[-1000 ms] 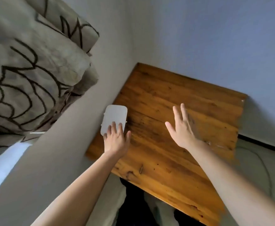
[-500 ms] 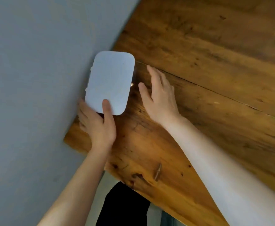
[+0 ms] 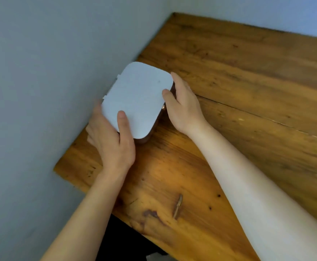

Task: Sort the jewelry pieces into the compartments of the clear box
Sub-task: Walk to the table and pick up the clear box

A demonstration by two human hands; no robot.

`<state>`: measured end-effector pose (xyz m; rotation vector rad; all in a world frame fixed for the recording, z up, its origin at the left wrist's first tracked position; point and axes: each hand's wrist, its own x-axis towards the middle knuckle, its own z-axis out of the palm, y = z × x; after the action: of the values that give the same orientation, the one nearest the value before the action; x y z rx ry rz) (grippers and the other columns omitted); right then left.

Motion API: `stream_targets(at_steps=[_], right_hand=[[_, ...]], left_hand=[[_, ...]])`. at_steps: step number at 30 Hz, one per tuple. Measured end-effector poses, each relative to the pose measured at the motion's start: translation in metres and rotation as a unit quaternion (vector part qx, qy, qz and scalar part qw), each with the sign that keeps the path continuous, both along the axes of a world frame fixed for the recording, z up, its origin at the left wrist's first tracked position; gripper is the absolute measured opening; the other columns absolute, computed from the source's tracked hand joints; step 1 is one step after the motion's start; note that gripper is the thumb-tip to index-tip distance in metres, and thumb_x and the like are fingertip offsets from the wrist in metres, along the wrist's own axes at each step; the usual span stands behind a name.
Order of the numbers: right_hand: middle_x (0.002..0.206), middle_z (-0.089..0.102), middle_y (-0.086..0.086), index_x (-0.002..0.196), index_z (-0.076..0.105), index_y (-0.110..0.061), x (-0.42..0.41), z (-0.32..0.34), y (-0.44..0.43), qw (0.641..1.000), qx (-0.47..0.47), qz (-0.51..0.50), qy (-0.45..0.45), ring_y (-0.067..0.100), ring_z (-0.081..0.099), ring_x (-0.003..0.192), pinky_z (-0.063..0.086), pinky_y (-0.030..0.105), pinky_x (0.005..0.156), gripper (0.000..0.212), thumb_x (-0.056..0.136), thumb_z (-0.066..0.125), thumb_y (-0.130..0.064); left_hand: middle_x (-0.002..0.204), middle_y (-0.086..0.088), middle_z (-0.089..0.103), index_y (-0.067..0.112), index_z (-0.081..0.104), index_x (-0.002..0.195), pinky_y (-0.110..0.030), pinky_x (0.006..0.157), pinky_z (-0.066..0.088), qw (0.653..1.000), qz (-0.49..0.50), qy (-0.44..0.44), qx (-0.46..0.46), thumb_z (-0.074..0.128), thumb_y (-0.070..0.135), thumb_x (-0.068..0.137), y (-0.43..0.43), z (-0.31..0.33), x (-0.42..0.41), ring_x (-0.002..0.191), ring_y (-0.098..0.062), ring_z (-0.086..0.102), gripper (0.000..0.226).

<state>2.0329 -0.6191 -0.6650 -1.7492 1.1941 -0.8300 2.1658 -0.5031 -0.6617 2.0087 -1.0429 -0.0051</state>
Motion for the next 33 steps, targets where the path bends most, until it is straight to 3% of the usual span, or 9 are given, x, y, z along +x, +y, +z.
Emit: stream_targets(at_steps=[3, 10, 16, 21, 24, 27, 33], right_hand=[[0.154, 0.037, 0.002, 0.155, 0.025, -0.020, -0.032, 0.001, 0.032, 0.999, -0.006, -0.039, 0.010, 0.018, 0.036, 0.139, 0.032, 0.030, 0.103, 0.061, 0.100, 0.038, -0.043], [0.161, 0.029, -0.001, 0.157, 0.021, -0.024, -0.110, 0.015, 0.155, 0.989, 0.003, -0.135, 0.053, 0.020, 0.029, 0.146, 0.029, 0.040, 0.114, 0.060, 0.103, 0.037, -0.045], [0.163, 0.023, -0.001, 0.158, 0.016, -0.026, -0.147, 0.001, 0.214, 0.974, 0.018, -0.208, 0.087, 0.021, 0.026, 0.147, 0.029, 0.039, 0.113, 0.062, 0.103, 0.036, -0.048], [0.164, 0.022, -0.004, 0.157, 0.015, -0.030, -0.154, -0.009, 0.226, 0.972, 0.034, -0.220, 0.075, 0.021, 0.028, 0.147, 0.032, 0.039, 0.112, 0.063, 0.102, 0.039, -0.049], [0.164, 0.023, -0.006, 0.157, 0.014, -0.035, -0.154, -0.018, 0.230, 0.970, 0.015, -0.223, 0.090, 0.020, 0.030, 0.147, 0.034, 0.039, 0.112, 0.070, 0.095, 0.030, -0.064], [0.165, 0.019, -0.006, 0.157, 0.005, -0.036, -0.154, -0.029, 0.230, 0.964, -0.006, -0.226, 0.138, 0.019, 0.025, 0.149, 0.032, 0.040, 0.113, 0.074, 0.092, 0.017, -0.070], [0.166, 0.016, -0.007, 0.157, -0.002, -0.035, -0.152, -0.038, 0.225, 0.956, -0.019, -0.231, 0.178, 0.018, 0.021, 0.151, 0.023, 0.034, 0.114, 0.073, 0.093, 0.011, -0.069]], left_hand=[[0.143, -0.009, 0.047, 0.013, 0.034, 0.145, -0.052, 0.110, 0.026, 0.999, -0.033, 0.016, 0.002, 0.030, 0.054, 0.096, 0.015, 0.000, -0.015, 0.130, -0.031, 0.039, 0.064], [0.146, -0.004, 0.043, 0.021, 0.029, 0.148, -0.037, 0.101, 0.015, 0.983, -0.177, 0.048, 0.015, 0.019, 0.065, 0.095, 0.088, -0.001, -0.057, 0.134, -0.023, 0.025, 0.070], [0.151, -0.004, 0.038, 0.023, 0.027, 0.150, -0.041, 0.110, 0.019, 0.955, -0.269, 0.096, 0.074, 0.017, 0.067, 0.093, 0.111, -0.013, -0.078, 0.138, -0.019, 0.019, 0.073], [0.154, -0.004, 0.033, 0.023, 0.026, 0.150, -0.045, 0.112, 0.018, 0.944, -0.301, 0.063, 0.117, 0.016, 0.071, 0.092, 0.108, -0.013, -0.082, 0.140, -0.027, 0.021, 0.076], [0.159, 0.004, 0.015, 0.033, 0.021, 0.149, -0.045, 0.113, 0.016, 0.938, -0.326, 0.045, 0.106, 0.027, 0.084, 0.080, 0.113, -0.018, -0.080, 0.144, -0.023, 0.014, 0.087], [0.160, 0.012, 0.003, 0.048, 0.013, 0.146, -0.050, 0.112, 0.018, 0.928, -0.359, 0.005, 0.099, 0.054, 0.090, 0.063, 0.118, -0.025, -0.078, 0.143, -0.023, 0.012, 0.102], [0.155, 0.011, 0.015, 0.044, 0.016, 0.146, -0.048, 0.108, 0.032, 0.938, -0.335, -0.035, 0.075, 0.060, 0.087, 0.061, 0.118, -0.027, -0.081, 0.137, -0.018, 0.021, 0.105]])
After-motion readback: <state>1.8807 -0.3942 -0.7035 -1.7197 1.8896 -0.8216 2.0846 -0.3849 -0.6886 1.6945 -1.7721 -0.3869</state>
